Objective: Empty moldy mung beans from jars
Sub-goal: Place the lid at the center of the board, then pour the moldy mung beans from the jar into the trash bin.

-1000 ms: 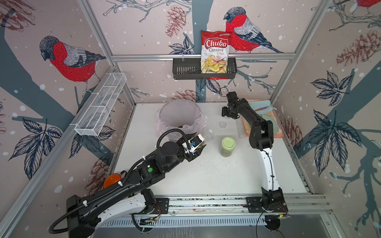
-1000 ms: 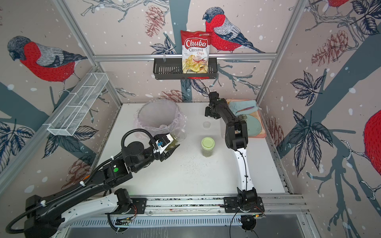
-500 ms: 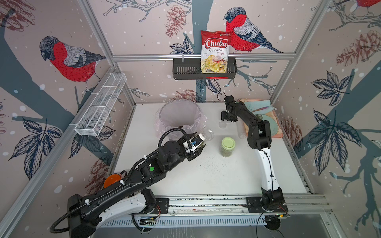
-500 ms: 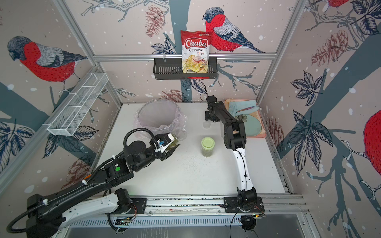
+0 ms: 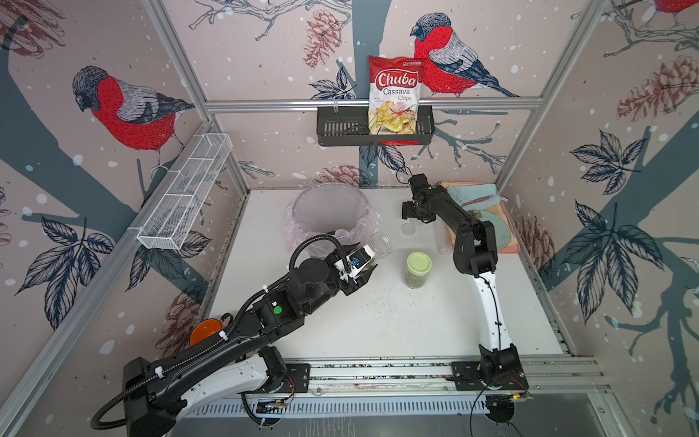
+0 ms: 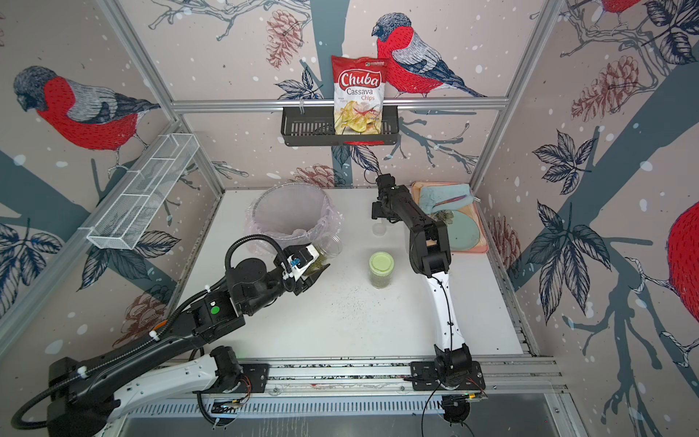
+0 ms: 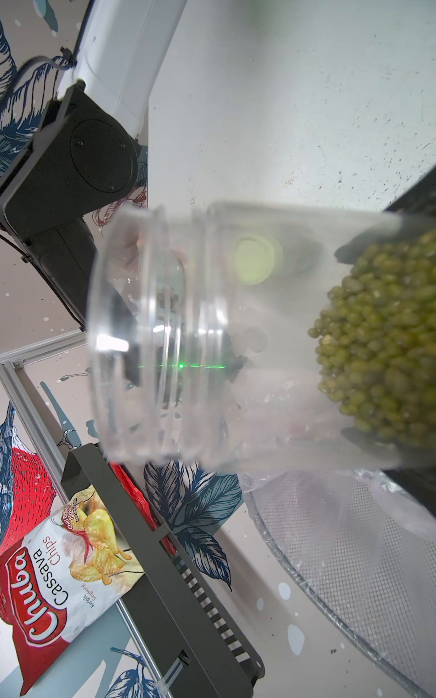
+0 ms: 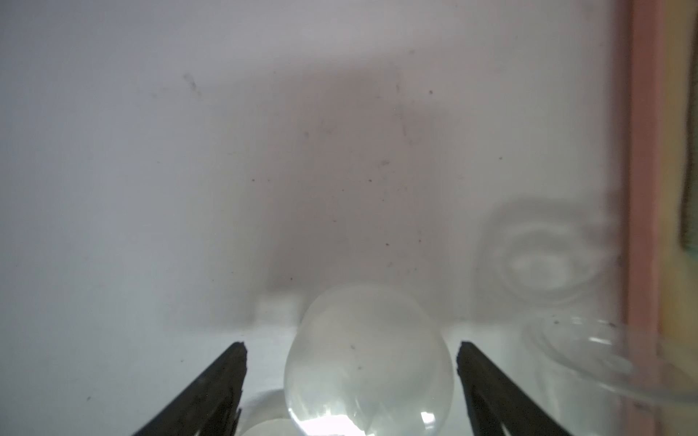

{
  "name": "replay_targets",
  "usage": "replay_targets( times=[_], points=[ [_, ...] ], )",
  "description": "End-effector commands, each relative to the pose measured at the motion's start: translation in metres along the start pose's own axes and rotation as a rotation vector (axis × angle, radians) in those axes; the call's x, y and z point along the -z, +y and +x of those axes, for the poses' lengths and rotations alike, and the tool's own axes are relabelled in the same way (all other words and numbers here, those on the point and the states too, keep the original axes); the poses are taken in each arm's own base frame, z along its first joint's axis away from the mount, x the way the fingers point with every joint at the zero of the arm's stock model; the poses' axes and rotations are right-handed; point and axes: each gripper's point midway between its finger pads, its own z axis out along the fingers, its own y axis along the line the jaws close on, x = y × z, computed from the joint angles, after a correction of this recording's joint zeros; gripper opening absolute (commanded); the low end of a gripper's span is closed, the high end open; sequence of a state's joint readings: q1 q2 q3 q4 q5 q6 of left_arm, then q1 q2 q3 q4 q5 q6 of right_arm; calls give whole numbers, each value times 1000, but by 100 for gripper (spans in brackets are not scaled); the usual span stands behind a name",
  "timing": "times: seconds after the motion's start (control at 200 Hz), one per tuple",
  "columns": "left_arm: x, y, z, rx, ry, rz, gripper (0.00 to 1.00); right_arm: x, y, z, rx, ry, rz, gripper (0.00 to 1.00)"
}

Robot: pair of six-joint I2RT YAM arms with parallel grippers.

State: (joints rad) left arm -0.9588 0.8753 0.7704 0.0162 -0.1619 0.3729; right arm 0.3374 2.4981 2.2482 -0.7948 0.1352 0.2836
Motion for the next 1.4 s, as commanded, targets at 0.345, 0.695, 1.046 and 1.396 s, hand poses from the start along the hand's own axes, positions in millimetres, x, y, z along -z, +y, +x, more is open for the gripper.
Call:
replay_targets(
  times=[0.345,0.695,1.046,1.396],
  points=[
    [0,12,-19,6,-71,-53,13,93,12,-48,8,-173,-18,88],
    [-3,17,-23,0,-59,-66,12,200,12,-53,2,-305,-93,87],
    [-1,31,-40,-18,-30,-99,11,278,22,-27,31,-387,-198,87],
    [13,72,-50,-127,31,-289,10,299,20,-2,27,-435,-276,88]
  ],
)
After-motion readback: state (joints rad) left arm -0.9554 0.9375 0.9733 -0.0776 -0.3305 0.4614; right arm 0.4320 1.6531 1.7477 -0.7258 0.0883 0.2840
